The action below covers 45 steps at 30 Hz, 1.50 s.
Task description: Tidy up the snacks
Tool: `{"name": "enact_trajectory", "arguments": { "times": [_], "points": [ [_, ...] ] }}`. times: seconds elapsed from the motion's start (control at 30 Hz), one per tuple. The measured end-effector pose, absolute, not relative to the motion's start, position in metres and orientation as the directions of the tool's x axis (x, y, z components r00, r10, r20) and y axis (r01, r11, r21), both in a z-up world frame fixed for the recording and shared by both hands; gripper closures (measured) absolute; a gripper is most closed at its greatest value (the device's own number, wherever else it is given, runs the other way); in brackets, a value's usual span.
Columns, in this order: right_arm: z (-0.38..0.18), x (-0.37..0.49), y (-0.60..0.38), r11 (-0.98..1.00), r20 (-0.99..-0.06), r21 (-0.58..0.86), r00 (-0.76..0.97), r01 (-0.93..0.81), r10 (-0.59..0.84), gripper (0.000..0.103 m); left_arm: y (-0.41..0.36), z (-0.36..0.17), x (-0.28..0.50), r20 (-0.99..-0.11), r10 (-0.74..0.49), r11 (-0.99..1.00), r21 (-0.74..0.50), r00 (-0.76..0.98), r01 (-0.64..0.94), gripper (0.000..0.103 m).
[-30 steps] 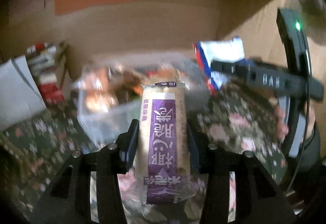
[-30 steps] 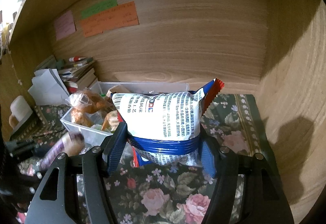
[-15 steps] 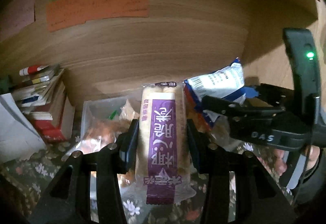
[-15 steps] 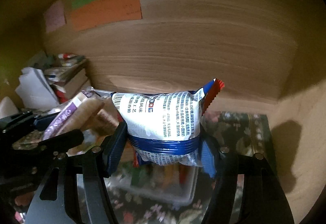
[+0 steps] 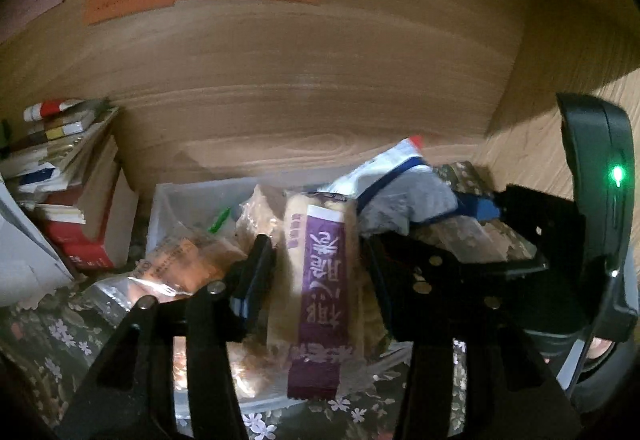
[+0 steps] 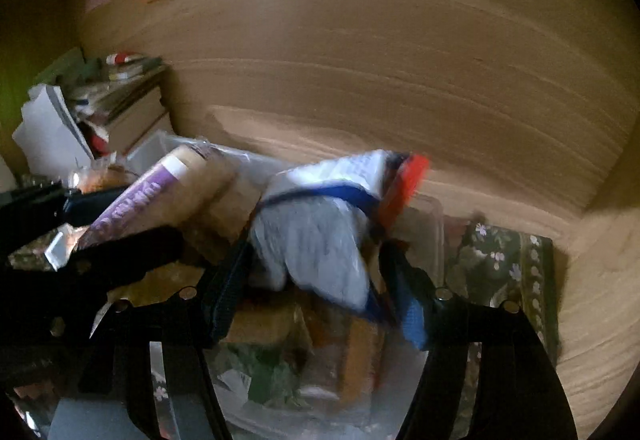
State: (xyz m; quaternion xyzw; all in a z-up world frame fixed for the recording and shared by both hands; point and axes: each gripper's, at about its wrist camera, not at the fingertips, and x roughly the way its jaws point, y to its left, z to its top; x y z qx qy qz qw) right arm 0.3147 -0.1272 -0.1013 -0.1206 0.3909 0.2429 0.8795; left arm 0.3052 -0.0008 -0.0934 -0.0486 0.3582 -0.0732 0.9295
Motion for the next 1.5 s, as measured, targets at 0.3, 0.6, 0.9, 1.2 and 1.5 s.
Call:
{"name": "enact_trajectory", "arguments": {
  "times": [0.3,0.6,0.9,1.2,1.5],
  "points": [
    [-0.063,0.274,-0.156,0.863,-0.674,-0.021,0.645,-0.504,0.360,0.035,0.001,-0.049,0.257,-0.561,-0.171,0.984,-0.146,0.810,0.107,0.045],
    [0.003,0.203,-0.188,0.874,-0.508,0.035,0.745,-0.484,0.433,0.034,0.004,0.004,0.173,-0.387,-0.117,0.992,-0.086,0.915,0.090,0.035],
    [0.046,0.128,-0.192,0.872,-0.339,0.048,0.813,-0.488,0.474,0.025,0.004,0.031,0.098,-0.280,-0.075,0.996,-0.059,0.957,0.061,0.022],
    [0.046,0.085,-0.187,0.875,-0.289,0.057,0.831,-0.480,0.475,0.001,0.008,0.037,0.044,-0.220,-0.027,0.998,-0.067,0.975,0.013,0.001],
    [0.040,0.063,-0.186,0.901,-0.276,0.043,0.862,-0.432,0.426,0.000,0.010,0.032,0.027,-0.225,-0.017,0.998,-0.067,0.974,0.001,0.000]
  ]
}}
